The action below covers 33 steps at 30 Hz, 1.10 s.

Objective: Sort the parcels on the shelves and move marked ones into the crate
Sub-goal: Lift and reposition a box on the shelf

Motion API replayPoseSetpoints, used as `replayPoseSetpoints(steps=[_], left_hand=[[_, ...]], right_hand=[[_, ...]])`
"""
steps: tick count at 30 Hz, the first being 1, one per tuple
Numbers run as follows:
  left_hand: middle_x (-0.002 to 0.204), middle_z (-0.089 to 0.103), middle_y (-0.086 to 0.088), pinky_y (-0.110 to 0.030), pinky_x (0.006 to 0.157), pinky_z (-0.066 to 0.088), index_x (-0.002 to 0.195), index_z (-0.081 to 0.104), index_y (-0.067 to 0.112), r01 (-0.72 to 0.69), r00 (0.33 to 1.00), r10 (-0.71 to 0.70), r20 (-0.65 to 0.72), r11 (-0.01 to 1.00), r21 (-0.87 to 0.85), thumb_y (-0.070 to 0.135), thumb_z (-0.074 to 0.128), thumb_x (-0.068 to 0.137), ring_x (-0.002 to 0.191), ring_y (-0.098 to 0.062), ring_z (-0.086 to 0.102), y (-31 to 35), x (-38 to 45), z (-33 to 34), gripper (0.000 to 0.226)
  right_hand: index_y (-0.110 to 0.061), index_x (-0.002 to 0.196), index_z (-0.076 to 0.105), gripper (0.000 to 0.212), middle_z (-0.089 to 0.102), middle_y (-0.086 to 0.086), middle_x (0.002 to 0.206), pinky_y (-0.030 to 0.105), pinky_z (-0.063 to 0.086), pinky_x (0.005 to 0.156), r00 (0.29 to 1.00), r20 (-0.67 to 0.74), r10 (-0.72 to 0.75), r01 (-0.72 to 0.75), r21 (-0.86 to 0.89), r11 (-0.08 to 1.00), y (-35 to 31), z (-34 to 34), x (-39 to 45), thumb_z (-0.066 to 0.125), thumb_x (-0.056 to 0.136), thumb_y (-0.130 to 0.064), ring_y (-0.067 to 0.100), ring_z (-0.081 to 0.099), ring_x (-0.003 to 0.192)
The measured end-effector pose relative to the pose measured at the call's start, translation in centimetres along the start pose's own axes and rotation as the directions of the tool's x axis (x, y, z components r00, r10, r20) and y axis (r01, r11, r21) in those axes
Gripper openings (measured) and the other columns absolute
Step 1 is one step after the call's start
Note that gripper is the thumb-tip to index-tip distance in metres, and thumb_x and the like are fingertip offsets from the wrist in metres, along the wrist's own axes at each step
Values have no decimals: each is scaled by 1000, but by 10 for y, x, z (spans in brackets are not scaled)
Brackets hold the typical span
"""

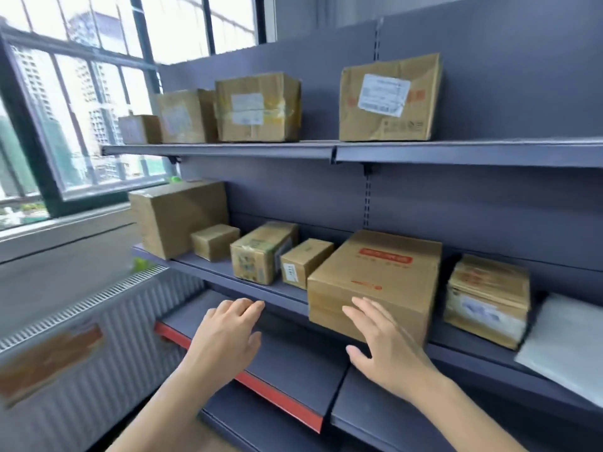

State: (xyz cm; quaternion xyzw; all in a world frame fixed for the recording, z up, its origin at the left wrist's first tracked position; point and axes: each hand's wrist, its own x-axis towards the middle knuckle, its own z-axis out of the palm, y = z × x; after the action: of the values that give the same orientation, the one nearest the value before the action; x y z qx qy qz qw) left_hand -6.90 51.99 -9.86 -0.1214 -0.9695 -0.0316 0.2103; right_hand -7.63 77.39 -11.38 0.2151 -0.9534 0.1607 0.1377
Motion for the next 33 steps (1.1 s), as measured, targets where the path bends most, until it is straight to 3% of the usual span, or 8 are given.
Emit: replayPoseSetpoints(steps=[6, 12, 18, 22, 33], left_hand=[[115, 64, -10, -44, 84, 48, 119, 61, 7, 47, 991, -50, -125, 999, -27, 14, 72, 73, 106, -35, 58, -71, -14, -34, 47], [137, 46, -3, -39, 102, 35, 135, 46, 15, 139, 981, -139, -133, 990, -8, 25, 57, 85, 127, -26, 38, -167, -22, -48, 52], [125, 57, -14, -48, 93, 43, 124, 57, 8, 165, 971, -165, -171, 986, -14, 15, 70, 74, 115, -37, 50, -251, -35, -67, 52], [130, 53, -10, -46, 94, 39, 128, 53, 12, 195, 965, -196, -174, 981, -25, 19, 66, 79, 119, -35, 44, -293, -38, -80, 52], [129, 52, -8, -42, 98, 39, 128, 53, 13, 263, 936, -259, -237, 965, -17, 19, 64, 80, 120, -31, 43, -376, -21, -77, 49]], right_hand=[[-23, 145, 25, 60, 17, -2, 155, 25, 8, 114, 992, -18, -129, 126, -95, 987, -61, -4, 52, 48, 91, -32, 13, 6, 143], [-22, 144, 29, 59, 23, -2, 153, 27, 13, 114, 983, -61, -172, 162, -137, 977, -134, 6, 107, 50, 90, -34, 13, 14, 142], [-19, 143, 31, 58, 26, 1, 153, 29, 12, 115, 978, -58, -202, 194, -120, 974, -210, 31, 159, 51, 89, -30, 16, 16, 142], [-19, 144, 29, 59, 23, 2, 154, 28, 10, 114, 974, -31, -225, 222, -82, 972, -250, 55, 190, 50, 90, -29, 16, 14, 143], [-21, 144, 29, 61, 24, -1, 153, 27, 14, 113, 962, -8, -274, 274, 12, 962, -278, 98, 294, 53, 89, -32, 13, 12, 143]])
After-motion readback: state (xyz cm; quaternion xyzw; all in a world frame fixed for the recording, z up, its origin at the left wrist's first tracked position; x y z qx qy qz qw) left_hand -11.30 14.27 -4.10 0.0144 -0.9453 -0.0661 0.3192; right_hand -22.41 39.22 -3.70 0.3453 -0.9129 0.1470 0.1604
